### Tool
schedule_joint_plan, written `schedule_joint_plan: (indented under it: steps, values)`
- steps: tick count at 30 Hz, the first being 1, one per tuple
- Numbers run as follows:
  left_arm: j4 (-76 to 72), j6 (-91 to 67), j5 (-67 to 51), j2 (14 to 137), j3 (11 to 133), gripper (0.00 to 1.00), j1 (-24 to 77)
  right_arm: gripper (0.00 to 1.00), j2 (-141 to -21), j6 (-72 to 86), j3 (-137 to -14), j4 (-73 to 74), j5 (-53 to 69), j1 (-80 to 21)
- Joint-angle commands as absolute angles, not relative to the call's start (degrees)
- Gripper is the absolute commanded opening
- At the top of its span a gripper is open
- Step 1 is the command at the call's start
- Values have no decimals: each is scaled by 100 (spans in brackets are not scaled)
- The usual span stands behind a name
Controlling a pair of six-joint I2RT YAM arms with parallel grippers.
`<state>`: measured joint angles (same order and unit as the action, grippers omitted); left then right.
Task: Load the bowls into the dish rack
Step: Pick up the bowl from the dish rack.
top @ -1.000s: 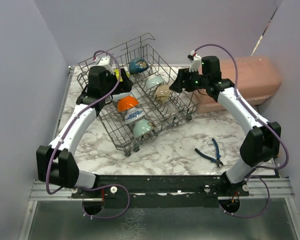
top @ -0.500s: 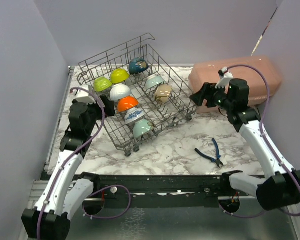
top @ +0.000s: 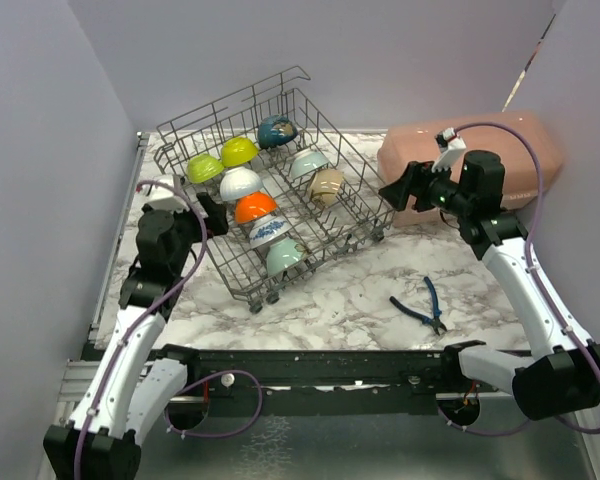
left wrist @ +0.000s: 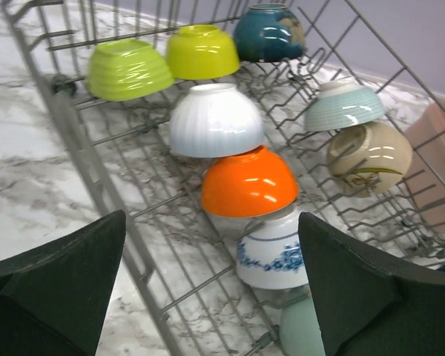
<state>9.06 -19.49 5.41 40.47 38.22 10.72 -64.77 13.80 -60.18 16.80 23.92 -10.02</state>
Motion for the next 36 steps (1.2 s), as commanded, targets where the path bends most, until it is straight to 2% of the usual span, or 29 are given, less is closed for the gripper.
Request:
schedule_joint_plan:
  steps: [1, 5, 13, 19, 21, 27, 36]
  values:
    - [616, -1966, -697, 5177, 4791, 97, 1082, 79, -6734, 1443, -6333, 1654, 2908, -979]
    - [688, -2183, -948, 6418, 5879, 99, 1548, 80, -6664, 1620, -6233, 1485, 2714, -978]
    - [1716, -1643, -40, 9142, 8468, 98, 3247, 81, -6163, 1539, -5954, 1753, 1712, -976]
    - [2588, -1226, 681, 10747, 10045, 95, 3770, 81, -5676, 1495, -5559, 1783, 1227, -976]
    - [2860, -1078, 1003, 11165, 10446, 90, 3833, 81, -5584, 1477, -5473, 1812, 1196, -976]
    - [3012, -775, 1674, 11868, 10978, 88, 3889, 81, -5503, 1450, -5358, 1888, 1143, -976]
    - [3022, -528, 1572, 12425, 11226, 89, 3895, 81, -5545, 1377, -5354, 1913, 1040, -976]
